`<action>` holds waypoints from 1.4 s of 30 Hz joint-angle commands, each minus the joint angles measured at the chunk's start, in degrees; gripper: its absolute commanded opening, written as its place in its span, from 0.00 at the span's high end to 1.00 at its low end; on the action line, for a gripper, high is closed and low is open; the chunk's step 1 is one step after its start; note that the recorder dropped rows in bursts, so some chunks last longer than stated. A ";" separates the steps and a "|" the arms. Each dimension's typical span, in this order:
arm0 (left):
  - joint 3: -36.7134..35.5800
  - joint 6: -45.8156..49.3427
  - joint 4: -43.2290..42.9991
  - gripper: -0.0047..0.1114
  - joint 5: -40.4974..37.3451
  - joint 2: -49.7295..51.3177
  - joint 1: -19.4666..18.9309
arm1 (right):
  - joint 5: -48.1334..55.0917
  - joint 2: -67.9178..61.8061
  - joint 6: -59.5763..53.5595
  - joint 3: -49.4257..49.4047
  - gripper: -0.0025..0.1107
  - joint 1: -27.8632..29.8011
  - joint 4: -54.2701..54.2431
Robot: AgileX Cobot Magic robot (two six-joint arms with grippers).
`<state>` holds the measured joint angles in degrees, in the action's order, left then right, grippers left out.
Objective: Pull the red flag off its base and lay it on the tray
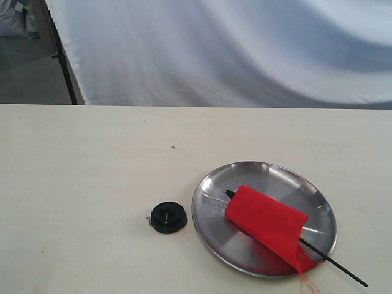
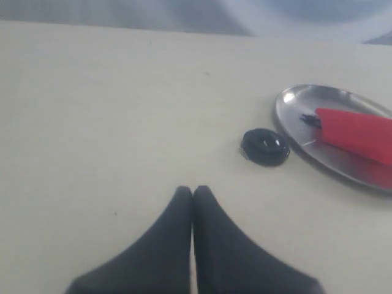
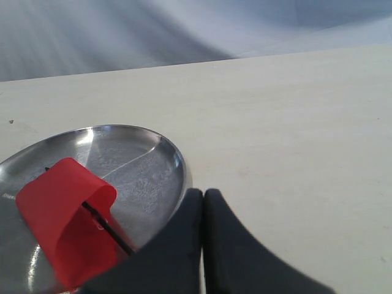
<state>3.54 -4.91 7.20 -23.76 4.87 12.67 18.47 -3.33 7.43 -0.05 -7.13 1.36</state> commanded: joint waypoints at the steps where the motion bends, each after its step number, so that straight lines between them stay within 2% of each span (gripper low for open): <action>1: -3.54 0.20 2.14 0.96 4.49 -2.16 -2.33 | -0.62 -0.21 -0.10 0.05 0.98 0.12 0.26; 14: -3.54 0.20 2.14 0.96 4.26 -4.87 -12.63 | -0.62 -0.21 -0.10 0.05 0.98 0.12 0.26; 21: -3.54 0.20 2.14 0.96 4.12 -4.87 -22.05 | -0.62 -0.21 -0.10 0.05 0.98 0.12 0.26; 24: -3.54 0.20 2.14 0.96 4.12 -4.87 -24.51 | -0.62 -0.21 -0.10 0.05 0.98 0.12 0.26; 42: -3.54 0.20 2.14 0.96 4.12 -4.87 -25.27 | -0.62 -0.21 -0.10 0.05 0.98 0.12 0.26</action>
<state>0.22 -4.91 8.58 -20.08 0.25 -12.52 18.47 -3.33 7.43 -0.05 -7.13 1.36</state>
